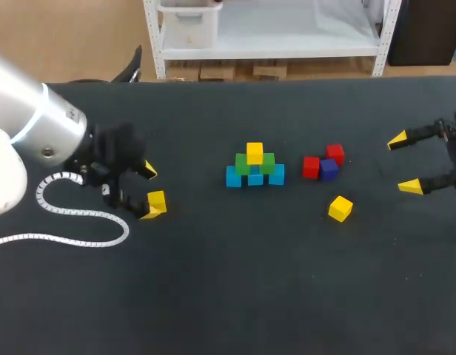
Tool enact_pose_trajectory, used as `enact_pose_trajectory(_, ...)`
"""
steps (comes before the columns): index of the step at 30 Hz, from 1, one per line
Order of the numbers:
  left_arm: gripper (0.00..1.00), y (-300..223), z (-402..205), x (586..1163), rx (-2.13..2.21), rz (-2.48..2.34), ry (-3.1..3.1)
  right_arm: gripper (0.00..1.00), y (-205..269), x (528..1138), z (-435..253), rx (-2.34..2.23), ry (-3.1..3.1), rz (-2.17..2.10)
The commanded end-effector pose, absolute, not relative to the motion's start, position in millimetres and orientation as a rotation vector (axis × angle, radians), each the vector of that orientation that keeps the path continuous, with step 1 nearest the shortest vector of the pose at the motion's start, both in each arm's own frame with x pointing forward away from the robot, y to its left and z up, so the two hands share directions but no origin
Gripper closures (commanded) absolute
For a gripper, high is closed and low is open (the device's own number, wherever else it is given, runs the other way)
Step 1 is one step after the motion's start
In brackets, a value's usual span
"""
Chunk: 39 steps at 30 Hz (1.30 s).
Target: Place the blue cubes, place green cubes on the blue cubes, place the yellow cubes on the green cubes, then place the red cubes on the yellow cubes, and place purple cube on the red cubes.
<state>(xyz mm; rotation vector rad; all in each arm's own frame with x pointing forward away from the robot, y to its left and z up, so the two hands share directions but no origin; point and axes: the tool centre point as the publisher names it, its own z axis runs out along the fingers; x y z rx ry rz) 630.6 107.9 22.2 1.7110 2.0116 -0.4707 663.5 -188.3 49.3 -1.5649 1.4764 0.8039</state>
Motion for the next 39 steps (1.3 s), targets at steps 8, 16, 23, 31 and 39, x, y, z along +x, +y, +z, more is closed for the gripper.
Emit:
enact_pose_trajectory(8,0.0,111.8,6.7,639.2,1.719,-0.469,2.009,0.0,-188.0,663.8,49.0,-1.565,1.476,0.803)
enact_pose_trajectory(16,0.0,105.5,0.0,635.7,1.684,-0.445,2.023,0.0,-188.0,663.8,49.0,-1.565,1.476,0.803)
enact_pose_trajectory(23,0.22,106.6,-5.2,636.2,1.681,-0.438,2.026,0.0,-188.0,663.8,49.0,-1.565,1.476,0.803)
enact_pose_trajectory(31,0.71,108.7,-6.6,638.6,1.69,-0.439,2.024,0.0,-188.0,663.8,49.0,-1.565,1.476,0.803)
enact_pose_trajectory(39,1.0,104.9,4.4,639.8,1.683,-0.432,2.036,0.0,-188.0,663.8,49.0,-1.565,1.476,0.803)
